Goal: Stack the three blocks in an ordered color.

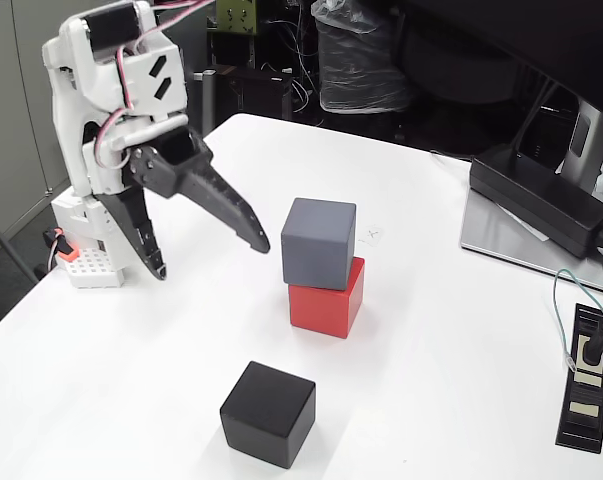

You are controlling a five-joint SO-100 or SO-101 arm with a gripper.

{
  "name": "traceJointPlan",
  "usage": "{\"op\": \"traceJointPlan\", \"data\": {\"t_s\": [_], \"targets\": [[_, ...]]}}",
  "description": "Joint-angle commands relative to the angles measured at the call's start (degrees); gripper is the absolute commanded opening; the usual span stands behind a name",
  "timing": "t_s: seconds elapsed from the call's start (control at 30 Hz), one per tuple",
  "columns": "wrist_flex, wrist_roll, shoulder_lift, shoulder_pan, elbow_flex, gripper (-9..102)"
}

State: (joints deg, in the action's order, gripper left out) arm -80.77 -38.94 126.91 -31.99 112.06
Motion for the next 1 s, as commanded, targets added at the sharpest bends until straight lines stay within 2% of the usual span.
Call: {"op": "traceJointPlan", "data": {"t_s": [0.0,0.2,0.53,0.97], "targets": [[0.0,-1.14,-4.83,-0.79,-1.93,46],[0.0,-1.05,-17.49,-0.88,-10.81,46],[3.43,4.83,-39.29,-0.26,-26.98,46],[9.58,4.83,-55.11,0.26,-30.94,46]]}}
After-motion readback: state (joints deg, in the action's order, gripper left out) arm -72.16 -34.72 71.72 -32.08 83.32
